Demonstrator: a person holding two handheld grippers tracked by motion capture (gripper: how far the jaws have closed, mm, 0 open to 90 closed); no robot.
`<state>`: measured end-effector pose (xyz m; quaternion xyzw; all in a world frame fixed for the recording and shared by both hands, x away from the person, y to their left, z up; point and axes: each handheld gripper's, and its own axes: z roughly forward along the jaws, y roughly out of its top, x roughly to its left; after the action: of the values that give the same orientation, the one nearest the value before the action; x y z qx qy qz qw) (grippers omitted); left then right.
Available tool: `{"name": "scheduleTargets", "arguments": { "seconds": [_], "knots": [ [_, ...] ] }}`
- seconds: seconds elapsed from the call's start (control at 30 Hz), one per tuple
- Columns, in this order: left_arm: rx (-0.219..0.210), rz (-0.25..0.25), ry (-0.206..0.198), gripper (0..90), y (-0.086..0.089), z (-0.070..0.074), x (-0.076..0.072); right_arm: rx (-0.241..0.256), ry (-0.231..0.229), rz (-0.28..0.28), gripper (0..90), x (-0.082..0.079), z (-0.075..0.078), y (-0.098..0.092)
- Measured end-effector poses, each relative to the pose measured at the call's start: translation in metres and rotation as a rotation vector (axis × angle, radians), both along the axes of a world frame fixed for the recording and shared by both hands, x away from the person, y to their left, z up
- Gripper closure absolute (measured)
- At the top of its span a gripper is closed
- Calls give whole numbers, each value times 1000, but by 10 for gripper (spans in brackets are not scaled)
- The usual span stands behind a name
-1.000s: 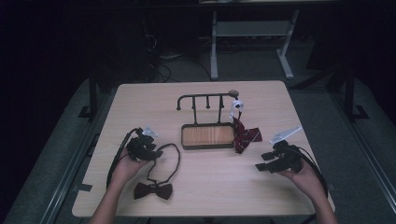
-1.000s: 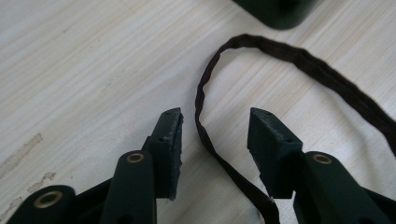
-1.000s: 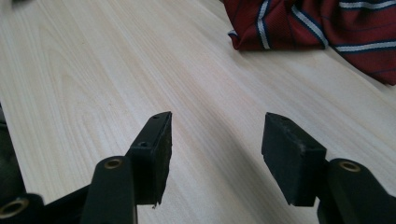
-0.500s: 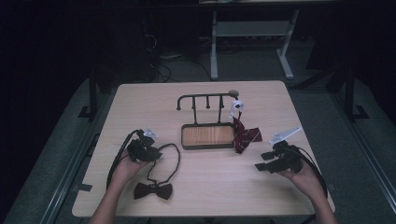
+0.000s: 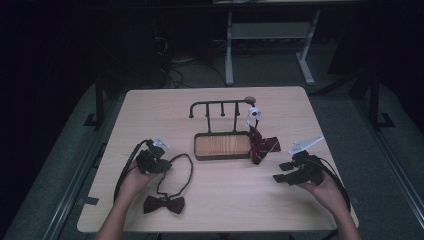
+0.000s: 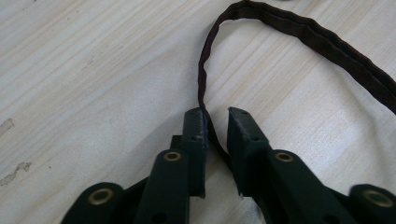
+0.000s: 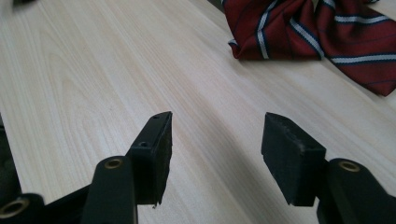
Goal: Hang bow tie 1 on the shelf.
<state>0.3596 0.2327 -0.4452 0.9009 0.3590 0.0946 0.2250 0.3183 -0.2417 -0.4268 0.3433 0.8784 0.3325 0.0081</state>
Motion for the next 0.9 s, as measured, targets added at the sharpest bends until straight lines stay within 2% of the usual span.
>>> {"name": "scheduleTargets", "arguments": {
  "seconds": [0.07, 0.2, 0.9],
  "knots": [
    [-9, 6, -5, 819, -1, -1, -1, 6, -8, 1, 431, 0, 1, 0],
    [-1, -16, -5, 889, 0, 1, -1, 11, -14, 6, 432, -1, 1, 1],
    [-63, -37, -17, 896, 1, 12, -8, 14, 1, 10, 431, 2, -3, -1]
  ]
}}
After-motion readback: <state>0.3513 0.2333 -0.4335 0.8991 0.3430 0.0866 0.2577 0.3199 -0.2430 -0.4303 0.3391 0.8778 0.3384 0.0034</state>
